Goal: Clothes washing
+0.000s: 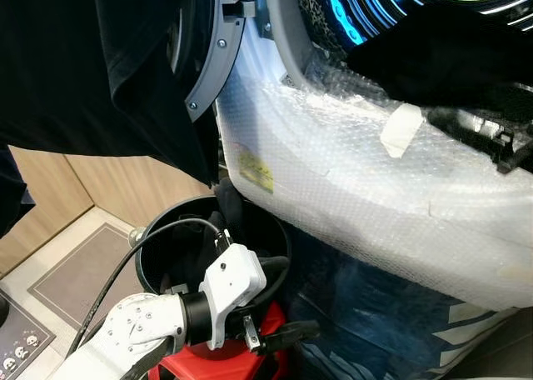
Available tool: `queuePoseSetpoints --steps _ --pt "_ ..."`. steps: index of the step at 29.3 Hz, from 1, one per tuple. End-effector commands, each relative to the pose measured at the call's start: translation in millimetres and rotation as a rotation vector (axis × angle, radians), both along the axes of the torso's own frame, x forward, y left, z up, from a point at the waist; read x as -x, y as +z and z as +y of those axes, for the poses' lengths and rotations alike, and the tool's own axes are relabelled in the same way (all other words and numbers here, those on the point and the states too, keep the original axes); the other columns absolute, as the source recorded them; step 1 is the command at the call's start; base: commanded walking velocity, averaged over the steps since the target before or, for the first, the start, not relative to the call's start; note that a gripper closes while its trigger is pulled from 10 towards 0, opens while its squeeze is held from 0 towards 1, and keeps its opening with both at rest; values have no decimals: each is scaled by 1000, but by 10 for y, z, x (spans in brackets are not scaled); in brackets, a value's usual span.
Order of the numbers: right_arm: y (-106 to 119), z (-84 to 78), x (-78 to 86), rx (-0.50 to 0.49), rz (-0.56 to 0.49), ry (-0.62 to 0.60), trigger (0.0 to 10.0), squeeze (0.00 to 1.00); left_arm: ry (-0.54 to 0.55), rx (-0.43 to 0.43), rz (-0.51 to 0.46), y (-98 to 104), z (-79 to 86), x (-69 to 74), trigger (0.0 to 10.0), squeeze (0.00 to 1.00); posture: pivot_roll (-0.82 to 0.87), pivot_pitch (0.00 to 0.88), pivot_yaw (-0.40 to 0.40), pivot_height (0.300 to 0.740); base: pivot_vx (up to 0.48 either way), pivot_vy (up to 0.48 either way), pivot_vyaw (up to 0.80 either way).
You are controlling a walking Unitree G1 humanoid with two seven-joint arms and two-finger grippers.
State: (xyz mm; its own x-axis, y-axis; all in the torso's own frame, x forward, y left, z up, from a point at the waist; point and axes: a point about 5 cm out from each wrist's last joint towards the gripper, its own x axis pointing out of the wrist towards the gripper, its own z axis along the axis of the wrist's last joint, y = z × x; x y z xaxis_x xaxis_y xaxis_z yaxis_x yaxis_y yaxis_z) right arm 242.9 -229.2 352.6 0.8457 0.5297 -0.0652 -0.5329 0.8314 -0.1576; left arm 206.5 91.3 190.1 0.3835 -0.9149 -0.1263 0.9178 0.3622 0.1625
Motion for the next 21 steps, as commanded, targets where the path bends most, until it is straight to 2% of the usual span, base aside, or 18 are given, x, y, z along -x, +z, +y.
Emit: queuePoseSetpoints --steps 1,4,8,9,10,14,21 --pt "73 15 75 11 -58 18 10000 0 -9 0 7 0 4 1 10000 0 -77 107 11 740 0 0 0" --pt "64 57 237 -31 -104 194 10000 0 -5 1 8 2 9 6 10000 0 -69 119 10 740 0 0 0" --pt "58 57 274 -37 -114 221 10000 0 -4 1 8 2 10 5 10000 0 -69 119 10 740 0 0 0" --pt "10 121 323 -78 -155 312 10000 0 9 -2 4 -1 23 -7 10000 0 -63 122 11 740 0 0 0" --pt "-20 150 338 -89 -179 339 10000 0 15 -3 3 -3 28 -13 10000 0 -63 122 11 740 0 0 0" --pt "-150 214 347 -92 -162 372 10000 0 40 -13 -3 -19 46 -33 10000 0 -59 121 11 740 0 0 0" --pt "-183 220 372 -96 -171 389 10000 0 49 -17 -6 -24 51 -39 10000 0 -59 121 11 740 0 0 0"
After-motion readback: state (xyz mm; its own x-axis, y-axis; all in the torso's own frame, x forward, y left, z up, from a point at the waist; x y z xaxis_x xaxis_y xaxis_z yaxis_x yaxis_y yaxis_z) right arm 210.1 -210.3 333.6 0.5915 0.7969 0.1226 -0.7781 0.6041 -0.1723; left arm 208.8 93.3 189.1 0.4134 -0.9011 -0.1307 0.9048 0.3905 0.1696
